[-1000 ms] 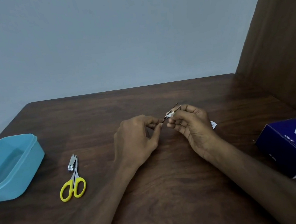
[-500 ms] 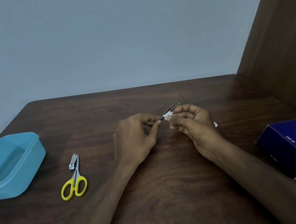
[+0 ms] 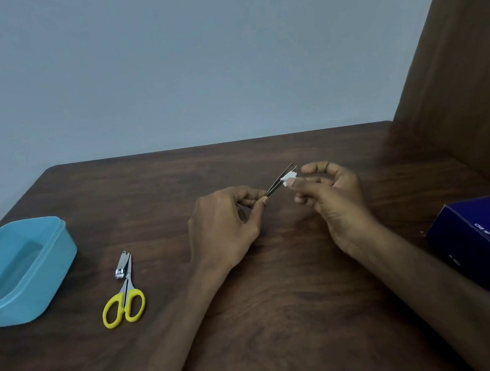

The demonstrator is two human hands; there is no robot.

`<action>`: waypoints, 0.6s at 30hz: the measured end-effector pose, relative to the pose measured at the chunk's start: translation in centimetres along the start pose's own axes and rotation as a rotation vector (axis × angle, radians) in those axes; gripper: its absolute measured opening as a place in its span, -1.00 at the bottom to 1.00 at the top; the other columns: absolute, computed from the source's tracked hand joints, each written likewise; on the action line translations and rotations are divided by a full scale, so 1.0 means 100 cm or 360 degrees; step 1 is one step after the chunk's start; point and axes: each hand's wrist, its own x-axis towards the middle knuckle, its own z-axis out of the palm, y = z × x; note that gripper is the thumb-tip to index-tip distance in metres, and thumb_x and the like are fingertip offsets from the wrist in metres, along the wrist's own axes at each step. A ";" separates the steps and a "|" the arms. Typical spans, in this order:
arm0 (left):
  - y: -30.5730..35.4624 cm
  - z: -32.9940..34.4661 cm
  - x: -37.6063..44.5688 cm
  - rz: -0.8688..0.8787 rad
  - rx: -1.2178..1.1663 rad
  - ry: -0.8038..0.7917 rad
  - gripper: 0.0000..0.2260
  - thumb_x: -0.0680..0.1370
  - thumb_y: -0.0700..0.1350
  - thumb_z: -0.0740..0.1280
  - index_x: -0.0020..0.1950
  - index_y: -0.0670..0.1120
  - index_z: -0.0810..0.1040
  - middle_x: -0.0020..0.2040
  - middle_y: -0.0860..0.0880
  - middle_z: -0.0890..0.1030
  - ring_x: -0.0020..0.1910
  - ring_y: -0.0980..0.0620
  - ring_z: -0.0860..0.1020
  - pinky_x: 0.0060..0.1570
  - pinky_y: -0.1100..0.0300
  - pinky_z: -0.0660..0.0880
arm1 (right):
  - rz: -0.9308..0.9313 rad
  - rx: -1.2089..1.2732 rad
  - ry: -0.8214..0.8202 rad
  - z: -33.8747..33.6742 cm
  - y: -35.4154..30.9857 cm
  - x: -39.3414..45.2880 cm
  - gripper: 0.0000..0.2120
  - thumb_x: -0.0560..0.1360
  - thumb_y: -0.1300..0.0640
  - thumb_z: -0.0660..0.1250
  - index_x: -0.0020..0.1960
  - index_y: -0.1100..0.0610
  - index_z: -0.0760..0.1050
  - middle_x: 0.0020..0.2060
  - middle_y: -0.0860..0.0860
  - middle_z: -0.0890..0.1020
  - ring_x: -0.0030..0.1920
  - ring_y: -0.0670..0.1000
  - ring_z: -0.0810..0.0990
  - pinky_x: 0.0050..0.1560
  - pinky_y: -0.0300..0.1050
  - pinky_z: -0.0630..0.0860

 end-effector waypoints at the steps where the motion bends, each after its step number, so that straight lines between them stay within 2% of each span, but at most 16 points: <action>1: -0.001 0.000 0.000 -0.0005 0.0011 0.0002 -0.93 0.54 0.12 0.52 0.00 0.26 0.76 -0.23 0.32 0.69 -0.23 0.30 0.64 -0.23 0.22 0.60 | -0.0012 -0.0024 -0.0010 0.000 0.000 0.000 -0.68 0.41 0.36 0.61 0.02 0.12 0.56 -0.25 0.05 0.75 -0.34 -0.04 0.63 -0.19 -0.15 0.58; 6: 0.000 -0.001 -0.001 0.0043 0.0039 -0.0015 -0.92 0.54 0.14 0.52 0.02 0.28 0.77 -0.26 0.30 0.69 -0.24 0.29 0.64 -0.35 0.30 0.47 | -0.0055 -0.0352 -0.0290 0.005 0.009 -0.012 -0.69 0.43 0.31 0.61 0.04 0.14 0.54 -0.38 -0.02 0.68 -0.37 -0.04 0.61 -0.24 -0.19 0.56; 12: 0.001 0.000 0.000 0.0005 -0.0006 -0.0009 -0.93 0.54 0.13 0.53 0.01 0.27 0.77 -0.25 0.31 0.68 -0.26 0.30 0.65 -0.31 0.30 0.49 | -0.0088 -0.0214 -0.0009 0.000 0.002 -0.003 -0.65 0.40 0.29 0.64 0.04 0.05 0.55 -0.28 0.04 0.72 -0.39 -0.10 0.62 -0.28 -0.27 0.52; 16: 0.000 -0.001 0.000 0.0023 -0.0004 -0.0025 -0.92 0.54 0.13 0.53 0.01 0.29 0.77 -0.25 0.29 0.70 -0.27 0.28 0.64 -0.32 0.27 0.52 | -0.0027 -0.0341 -0.0229 0.006 0.010 -0.010 -0.63 0.41 0.30 0.64 0.08 0.14 0.52 -0.34 0.00 0.71 -0.38 -0.07 0.62 -0.20 -0.15 0.56; 18: 0.001 -0.001 0.000 0.0040 -0.0074 -0.0035 -0.92 0.54 0.11 0.54 0.02 0.27 0.78 -0.25 0.29 0.71 -0.28 0.26 0.65 -0.32 0.22 0.58 | -0.0056 -0.0349 -0.0206 0.006 0.008 -0.010 -0.62 0.41 0.30 0.64 0.08 0.12 0.51 -0.34 0.00 0.71 -0.38 -0.07 0.63 -0.20 -0.14 0.56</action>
